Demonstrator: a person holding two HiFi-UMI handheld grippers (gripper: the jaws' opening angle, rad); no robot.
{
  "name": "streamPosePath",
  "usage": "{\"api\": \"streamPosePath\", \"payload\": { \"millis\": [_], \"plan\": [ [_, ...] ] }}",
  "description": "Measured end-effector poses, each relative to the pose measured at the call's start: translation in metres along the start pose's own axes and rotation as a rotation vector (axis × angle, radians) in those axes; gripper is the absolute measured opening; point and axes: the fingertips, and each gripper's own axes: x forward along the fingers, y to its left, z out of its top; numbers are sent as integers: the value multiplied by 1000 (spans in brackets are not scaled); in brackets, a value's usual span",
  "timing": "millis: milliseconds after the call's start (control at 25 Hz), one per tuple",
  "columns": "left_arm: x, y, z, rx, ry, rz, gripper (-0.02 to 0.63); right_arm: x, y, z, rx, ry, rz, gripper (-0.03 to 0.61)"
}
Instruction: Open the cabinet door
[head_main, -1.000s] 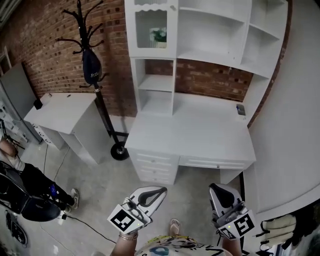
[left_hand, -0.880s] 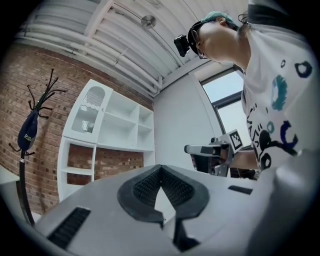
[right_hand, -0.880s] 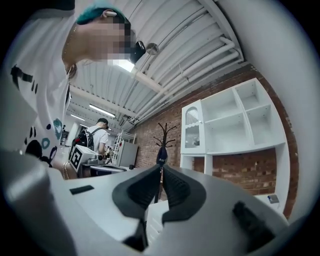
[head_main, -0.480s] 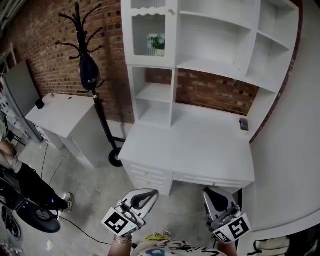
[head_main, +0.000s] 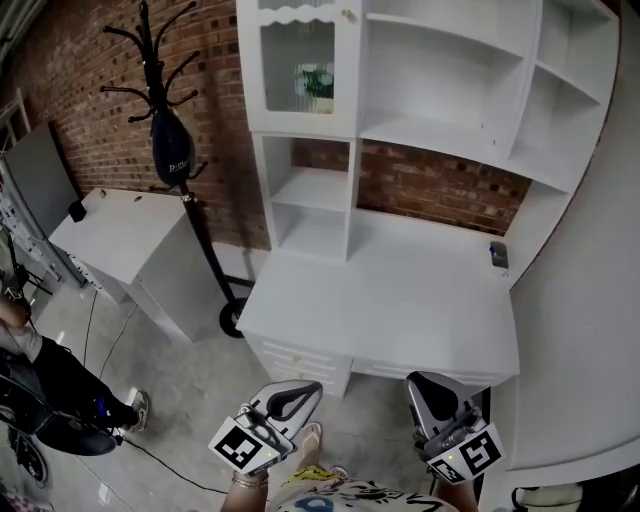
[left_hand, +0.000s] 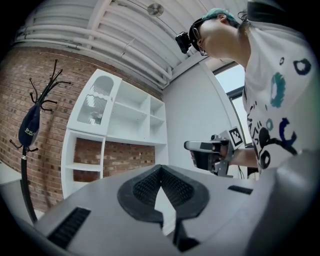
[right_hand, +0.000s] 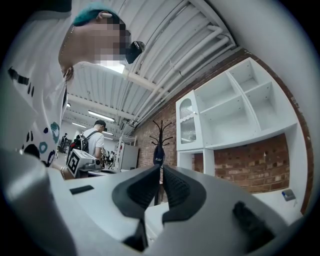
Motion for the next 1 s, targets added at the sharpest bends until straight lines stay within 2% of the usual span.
{"api": "streamPosePath", "payload": {
  "millis": [160, 320, 440, 600, 760, 1000],
  "plan": [
    [21, 33, 3, 14, -14, -41, 14, 32, -15, -3, 3, 13, -7, 31],
    [42, 64, 11, 94, 1, -101, 14, 68, -35, -5, 11, 16, -27, 31],
    [55, 91, 18, 134, -2, -111, 14, 91, -50, -4, 15, 6, -56, 31],
    [65, 125, 23, 110, -33, -106, 14, 119, -62, -9, 24, 4, -70, 31],
    [71, 151, 19, 115, -26, -99, 14, 144, -73, -17, 41, 9, -84, 31],
    [75, 180, 16, 92, -27, -132, 14, 174, -79, -20, 45, 6, -100, 31]
  ]
}}
